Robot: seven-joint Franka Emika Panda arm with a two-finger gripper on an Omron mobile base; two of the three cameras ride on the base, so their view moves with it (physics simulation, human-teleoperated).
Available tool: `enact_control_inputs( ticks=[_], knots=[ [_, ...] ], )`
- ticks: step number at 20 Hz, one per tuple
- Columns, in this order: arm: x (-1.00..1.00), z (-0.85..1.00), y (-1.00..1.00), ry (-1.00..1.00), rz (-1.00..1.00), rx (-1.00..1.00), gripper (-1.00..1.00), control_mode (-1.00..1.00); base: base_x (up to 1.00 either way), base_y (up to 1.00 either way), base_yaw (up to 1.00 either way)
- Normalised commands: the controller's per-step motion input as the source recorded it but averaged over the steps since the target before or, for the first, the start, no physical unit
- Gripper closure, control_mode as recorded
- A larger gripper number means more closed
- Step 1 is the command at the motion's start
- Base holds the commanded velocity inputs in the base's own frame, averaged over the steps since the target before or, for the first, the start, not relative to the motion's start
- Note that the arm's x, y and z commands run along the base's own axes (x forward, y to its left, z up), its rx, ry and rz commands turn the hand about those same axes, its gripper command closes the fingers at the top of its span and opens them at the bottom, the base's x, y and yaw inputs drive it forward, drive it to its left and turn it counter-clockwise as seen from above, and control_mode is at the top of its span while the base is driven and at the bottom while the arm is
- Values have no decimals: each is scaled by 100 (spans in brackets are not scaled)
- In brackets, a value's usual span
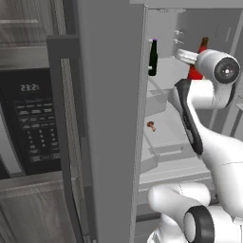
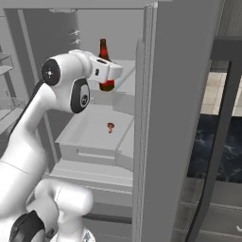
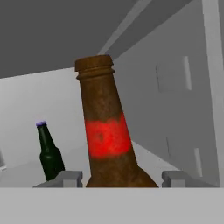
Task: Place the beers on the top shelf of the fridge to keep them out of children's reach, and place the mushroom on lower shelves for easy access.
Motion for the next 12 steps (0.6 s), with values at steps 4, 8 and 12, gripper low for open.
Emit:
enact_control_inputs(
  ticks=[4,8,12],
  knots=[
    [45,0,0,-1,12,9,100,-100,0,0,0],
    [55,0,0,1,8,1,100,-100,0,0,0],
    [59,-9,-1,3,4,0,100,-100,0,0,0]
  ],
)
